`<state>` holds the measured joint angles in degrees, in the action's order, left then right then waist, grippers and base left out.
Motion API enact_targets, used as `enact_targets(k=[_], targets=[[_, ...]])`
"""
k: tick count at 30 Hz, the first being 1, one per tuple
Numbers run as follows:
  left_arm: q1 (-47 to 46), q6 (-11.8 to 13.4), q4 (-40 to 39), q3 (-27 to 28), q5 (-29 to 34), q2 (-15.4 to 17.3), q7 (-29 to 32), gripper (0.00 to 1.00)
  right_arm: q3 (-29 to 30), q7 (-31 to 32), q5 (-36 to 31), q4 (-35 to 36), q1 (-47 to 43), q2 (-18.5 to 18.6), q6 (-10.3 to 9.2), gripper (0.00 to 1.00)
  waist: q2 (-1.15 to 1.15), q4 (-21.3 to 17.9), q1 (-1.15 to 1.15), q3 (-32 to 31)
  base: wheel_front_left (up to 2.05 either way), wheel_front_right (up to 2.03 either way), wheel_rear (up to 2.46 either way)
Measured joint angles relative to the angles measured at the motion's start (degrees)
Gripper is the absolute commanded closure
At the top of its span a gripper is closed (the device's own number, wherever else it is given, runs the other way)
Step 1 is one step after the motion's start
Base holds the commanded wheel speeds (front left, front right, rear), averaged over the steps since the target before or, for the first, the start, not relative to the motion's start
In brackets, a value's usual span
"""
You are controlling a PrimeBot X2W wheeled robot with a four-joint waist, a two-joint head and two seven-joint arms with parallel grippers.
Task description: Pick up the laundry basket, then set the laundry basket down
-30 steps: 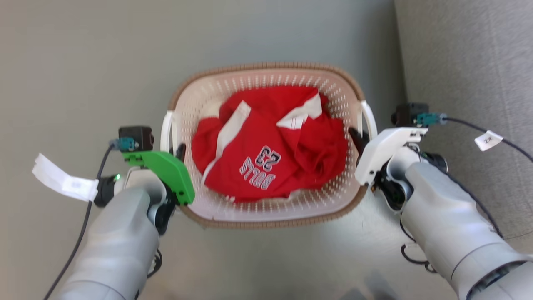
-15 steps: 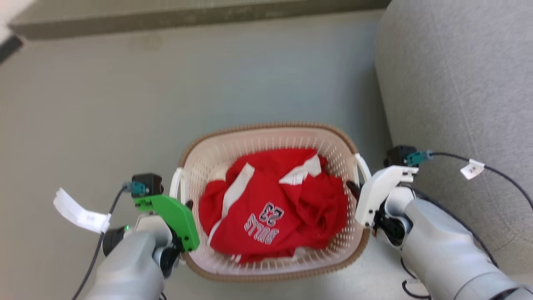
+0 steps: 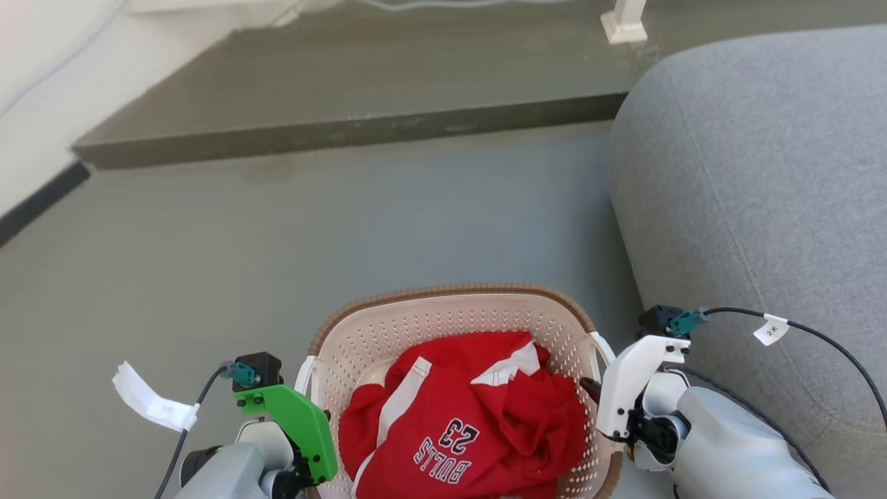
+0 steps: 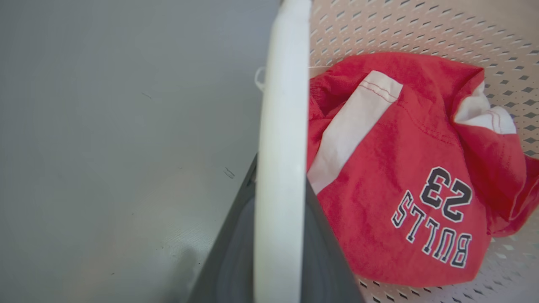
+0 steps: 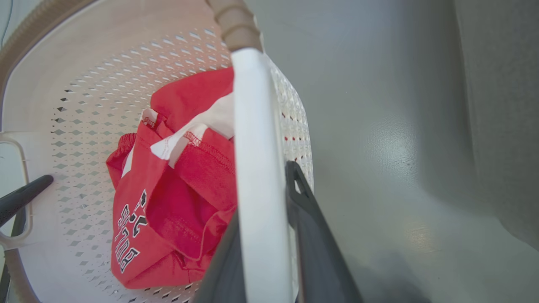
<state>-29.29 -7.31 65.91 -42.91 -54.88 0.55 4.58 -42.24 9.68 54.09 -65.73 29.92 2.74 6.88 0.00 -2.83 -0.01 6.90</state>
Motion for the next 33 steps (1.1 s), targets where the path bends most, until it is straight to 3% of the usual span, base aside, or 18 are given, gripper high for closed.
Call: enact_targets(k=[33], targets=[[0.2, 0.4, -0.3, -2.4, -2.7, 0.3, 2.4, 1.00, -2.5, 3.1, 2.5, 0.0, 0.0, 0.5, -0.42, 1.00, 0.00, 0.2, 0.00, -2.0, 0.00, 0.00, 0.00]])
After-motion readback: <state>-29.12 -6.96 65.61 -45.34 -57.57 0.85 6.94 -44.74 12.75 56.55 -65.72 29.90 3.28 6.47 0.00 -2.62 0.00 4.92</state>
